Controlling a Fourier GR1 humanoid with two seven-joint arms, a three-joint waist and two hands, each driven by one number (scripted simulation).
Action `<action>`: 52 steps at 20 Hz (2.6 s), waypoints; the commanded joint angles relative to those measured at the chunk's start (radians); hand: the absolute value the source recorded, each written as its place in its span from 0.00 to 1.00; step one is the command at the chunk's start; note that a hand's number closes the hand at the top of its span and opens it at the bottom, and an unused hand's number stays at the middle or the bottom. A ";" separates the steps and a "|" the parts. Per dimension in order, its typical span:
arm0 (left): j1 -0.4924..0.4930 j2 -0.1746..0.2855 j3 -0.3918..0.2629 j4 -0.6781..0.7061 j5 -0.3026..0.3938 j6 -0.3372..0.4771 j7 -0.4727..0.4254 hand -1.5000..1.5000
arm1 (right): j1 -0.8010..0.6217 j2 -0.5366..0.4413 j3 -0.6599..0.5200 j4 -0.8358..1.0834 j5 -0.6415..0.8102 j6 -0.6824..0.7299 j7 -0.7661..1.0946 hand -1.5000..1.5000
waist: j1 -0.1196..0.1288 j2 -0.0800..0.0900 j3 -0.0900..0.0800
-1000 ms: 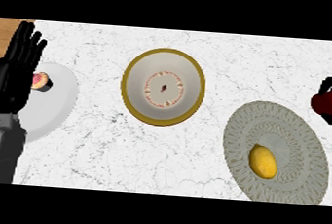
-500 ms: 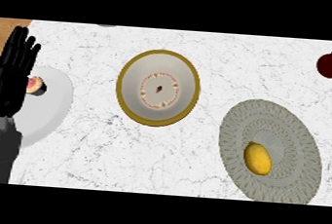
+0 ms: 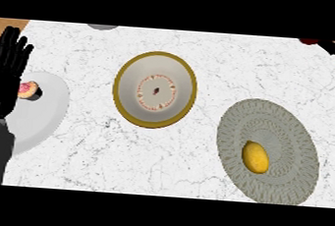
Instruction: Pick the can from the placemat and place it in the bowl
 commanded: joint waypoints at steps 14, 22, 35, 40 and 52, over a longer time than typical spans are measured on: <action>0.024 0.009 0.032 0.011 0.011 -0.007 -0.020 0.50 | -0.075 0.431 0.127 -0.331 -0.067 0.136 0.545 1.00 | -0.015 -0.003 0.000; 0.025 -0.010 0.001 -0.023 0.005 -0.008 0.008 0.50 | -0.017 0.605 0.230 -0.324 0.009 0.040 0.617 1.00 | -0.008 0.001 0.000; 0.037 -0.011 0.003 -0.015 0.009 -0.030 -0.025 0.50 | -0.047 0.661 0.258 0.076 0.055 -0.261 0.656 0.00 | 0.025 0.012 0.000; 0.031 -0.006 -0.005 -0.020 0.010 -0.042 -0.020 0.50 | 0.008 0.661 0.263 0.139 -0.144 -0.340 0.541 0.00 | 0.048 0.016 0.001; -0.019 -0.047 -0.028 0.013 -0.021 0.007 -0.032 0.50 | -0.079 0.606 0.028 0.220 -0.339 -0.581 0.384 0.00 | 0.023 0.018 0.001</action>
